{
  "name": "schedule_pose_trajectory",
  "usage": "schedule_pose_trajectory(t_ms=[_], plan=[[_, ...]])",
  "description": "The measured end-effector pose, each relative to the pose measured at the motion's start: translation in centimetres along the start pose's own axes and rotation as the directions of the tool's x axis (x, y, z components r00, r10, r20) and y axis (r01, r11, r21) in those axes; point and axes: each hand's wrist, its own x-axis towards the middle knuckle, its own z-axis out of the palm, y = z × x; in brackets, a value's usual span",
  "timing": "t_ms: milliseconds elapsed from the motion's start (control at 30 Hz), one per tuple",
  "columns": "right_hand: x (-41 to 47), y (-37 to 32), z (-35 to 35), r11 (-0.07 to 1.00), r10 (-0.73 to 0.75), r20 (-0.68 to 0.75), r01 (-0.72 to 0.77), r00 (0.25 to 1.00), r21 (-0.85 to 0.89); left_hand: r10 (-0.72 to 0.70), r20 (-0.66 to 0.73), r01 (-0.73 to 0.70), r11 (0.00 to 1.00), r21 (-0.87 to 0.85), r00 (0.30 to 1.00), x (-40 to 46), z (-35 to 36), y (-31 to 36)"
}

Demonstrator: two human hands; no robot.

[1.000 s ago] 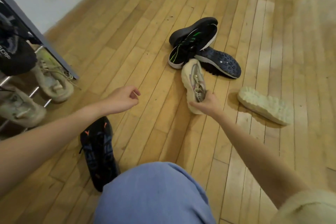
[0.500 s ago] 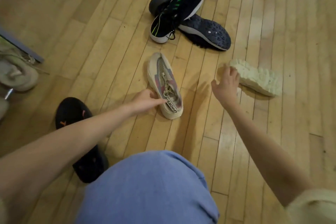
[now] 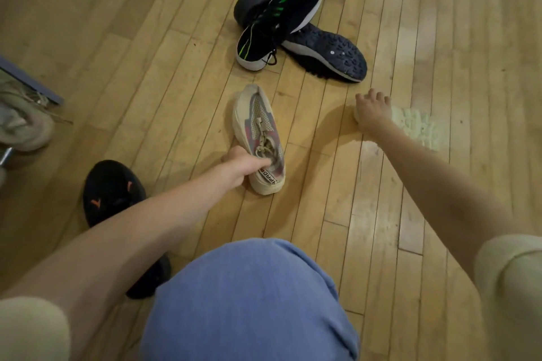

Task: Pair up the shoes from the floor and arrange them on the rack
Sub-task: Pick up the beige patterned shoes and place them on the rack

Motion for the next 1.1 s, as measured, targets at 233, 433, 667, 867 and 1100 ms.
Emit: schedule_pose_trajectory(t_ms=[233, 433, 667, 867, 1100], plan=[[-4.8, -8.3, -5.2, 0.945, -0.221, -0.254, 0.271, 0.942, 0.182, -0.086, 0.191, 0.107, 0.989, -0.104, 0.978, -3.0, -5.6, 2.2], [-9.5, -13.7, -11.7, 0.824, -0.22, -0.479, 0.425, 0.85, 0.374, -0.074, 0.187, 0.107, 0.979, -0.171, 0.98, -8.6, -14.2, 2.8], [-12.8, -18.1, -15.1, 0.679, -0.174, -0.581, 0.524, 0.795, 0.514, 0.071, 0.076, -0.03, 0.898, -0.438, 0.995, -15.9, -22.6, -1.5], [-16.1, -22.2, -16.3, 0.459, -0.084, -0.678, 0.632, 0.73, 0.624, 0.18, -0.08, -0.196, 0.843, -0.502, 0.98, -22.0, -26.2, -4.5], [-19.7, -23.9, -17.8, 0.254, 0.014, -0.862, 0.832, 0.508, 0.494, 0.328, -0.256, -0.415, 0.756, -0.505, 0.909, -28.1, -28.7, -7.5]])
